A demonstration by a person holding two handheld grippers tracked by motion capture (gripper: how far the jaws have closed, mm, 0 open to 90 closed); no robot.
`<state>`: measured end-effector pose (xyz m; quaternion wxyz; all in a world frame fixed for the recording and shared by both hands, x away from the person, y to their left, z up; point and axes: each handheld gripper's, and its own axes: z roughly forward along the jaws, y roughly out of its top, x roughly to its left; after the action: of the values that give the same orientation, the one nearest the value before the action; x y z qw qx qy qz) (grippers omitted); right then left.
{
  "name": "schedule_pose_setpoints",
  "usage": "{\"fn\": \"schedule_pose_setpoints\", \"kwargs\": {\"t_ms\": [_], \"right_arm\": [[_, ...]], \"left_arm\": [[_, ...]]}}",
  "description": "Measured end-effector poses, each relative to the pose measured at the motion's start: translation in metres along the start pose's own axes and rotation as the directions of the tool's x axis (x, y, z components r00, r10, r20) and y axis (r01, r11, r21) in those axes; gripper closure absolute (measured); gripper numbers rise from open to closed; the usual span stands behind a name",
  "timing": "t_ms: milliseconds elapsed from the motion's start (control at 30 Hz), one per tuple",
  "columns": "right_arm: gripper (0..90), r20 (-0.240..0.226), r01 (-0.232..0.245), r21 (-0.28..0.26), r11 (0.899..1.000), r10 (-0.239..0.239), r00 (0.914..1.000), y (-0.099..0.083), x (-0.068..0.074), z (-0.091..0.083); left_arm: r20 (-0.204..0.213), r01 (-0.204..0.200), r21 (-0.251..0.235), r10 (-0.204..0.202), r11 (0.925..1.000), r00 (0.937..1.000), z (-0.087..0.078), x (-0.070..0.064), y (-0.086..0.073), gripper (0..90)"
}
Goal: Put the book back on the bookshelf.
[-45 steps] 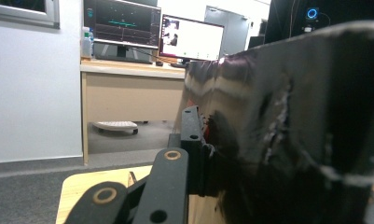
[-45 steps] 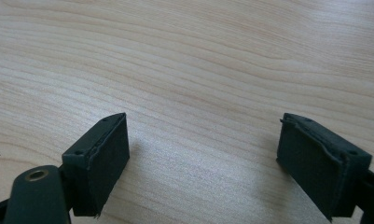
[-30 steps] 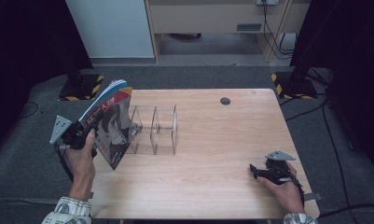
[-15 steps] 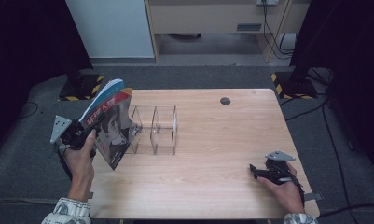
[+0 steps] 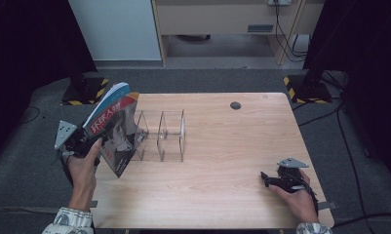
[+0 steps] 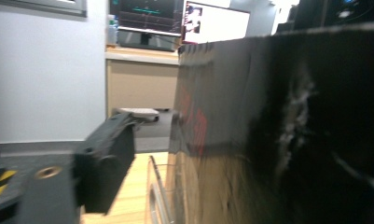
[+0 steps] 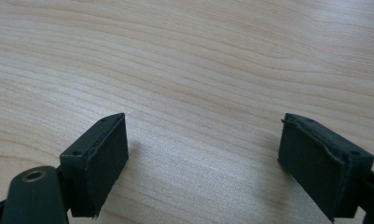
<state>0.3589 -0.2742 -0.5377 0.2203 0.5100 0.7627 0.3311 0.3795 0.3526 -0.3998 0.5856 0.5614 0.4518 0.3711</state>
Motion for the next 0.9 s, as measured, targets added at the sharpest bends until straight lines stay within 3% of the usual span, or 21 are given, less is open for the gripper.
{"fn": "schedule_pose_setpoints", "kwargs": {"t_ms": [533, 900], "right_arm": [[14.1, 0.000, 0.000, 0.001, 1.000, 0.000, 1.0000, 0.000, 0.001, 0.001], [9.2, -0.003, 0.000, 0.015, 1.000, 0.000, 1.0000, 0.001, 0.002, 0.002]], "left_arm": [[-0.011, -0.092, 0.060, 0.093, 0.9939, 0.9956, -0.009, -0.008, -0.003, 3.4], [-0.009, -0.113, 0.079, 0.114, 0.9904, 0.9934, -0.016, -0.011, -0.008, 1.6]]}}
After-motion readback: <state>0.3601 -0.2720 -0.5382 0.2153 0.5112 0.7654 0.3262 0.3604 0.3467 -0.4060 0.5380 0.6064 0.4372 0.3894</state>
